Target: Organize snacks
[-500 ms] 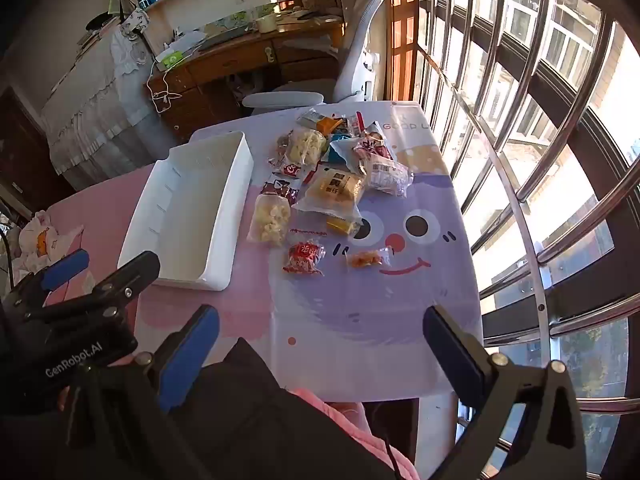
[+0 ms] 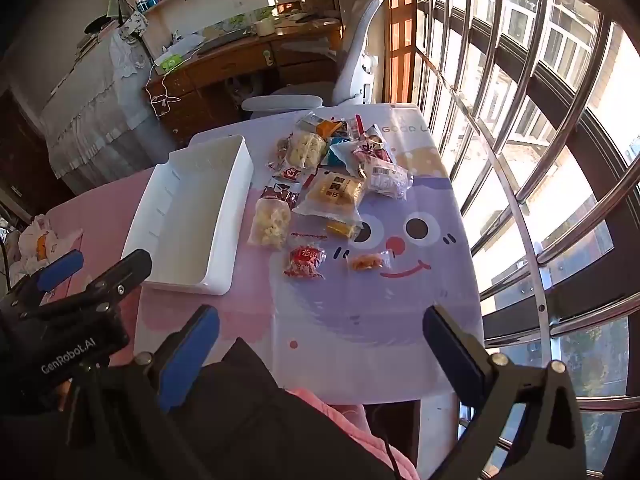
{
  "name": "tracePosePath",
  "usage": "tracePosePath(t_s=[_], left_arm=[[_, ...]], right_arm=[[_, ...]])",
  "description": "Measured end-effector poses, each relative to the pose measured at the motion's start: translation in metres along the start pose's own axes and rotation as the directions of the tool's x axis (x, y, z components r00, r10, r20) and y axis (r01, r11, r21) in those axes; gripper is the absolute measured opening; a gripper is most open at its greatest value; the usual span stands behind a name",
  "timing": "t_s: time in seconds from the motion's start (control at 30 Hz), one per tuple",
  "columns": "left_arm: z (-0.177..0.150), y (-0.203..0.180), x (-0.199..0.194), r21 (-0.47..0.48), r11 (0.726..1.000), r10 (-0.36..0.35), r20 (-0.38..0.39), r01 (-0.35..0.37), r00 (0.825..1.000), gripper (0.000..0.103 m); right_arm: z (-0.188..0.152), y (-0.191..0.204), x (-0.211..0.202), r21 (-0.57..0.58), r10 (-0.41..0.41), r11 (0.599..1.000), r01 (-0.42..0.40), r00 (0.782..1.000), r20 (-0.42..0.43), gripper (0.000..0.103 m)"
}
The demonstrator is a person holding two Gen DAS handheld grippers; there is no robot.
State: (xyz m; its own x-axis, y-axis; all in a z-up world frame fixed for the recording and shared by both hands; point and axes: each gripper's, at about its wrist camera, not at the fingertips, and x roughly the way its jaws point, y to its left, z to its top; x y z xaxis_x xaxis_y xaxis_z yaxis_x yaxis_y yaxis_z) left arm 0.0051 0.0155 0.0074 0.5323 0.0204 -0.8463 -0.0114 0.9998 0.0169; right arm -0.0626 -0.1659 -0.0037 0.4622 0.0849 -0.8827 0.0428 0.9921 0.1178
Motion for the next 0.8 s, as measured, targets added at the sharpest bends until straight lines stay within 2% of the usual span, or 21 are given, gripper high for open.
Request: tracePosePath(t_s=[0.8], left_arm=[[0.0019,-0.0067,-0.0043,-0.002,1.000,0.000,0.015,0.000,1.000,0.102]], right_arm=[[0.0008,0.0022,-0.0012,0.003,0.001,1.000,-0.001,1.000,0.005,0.102]])
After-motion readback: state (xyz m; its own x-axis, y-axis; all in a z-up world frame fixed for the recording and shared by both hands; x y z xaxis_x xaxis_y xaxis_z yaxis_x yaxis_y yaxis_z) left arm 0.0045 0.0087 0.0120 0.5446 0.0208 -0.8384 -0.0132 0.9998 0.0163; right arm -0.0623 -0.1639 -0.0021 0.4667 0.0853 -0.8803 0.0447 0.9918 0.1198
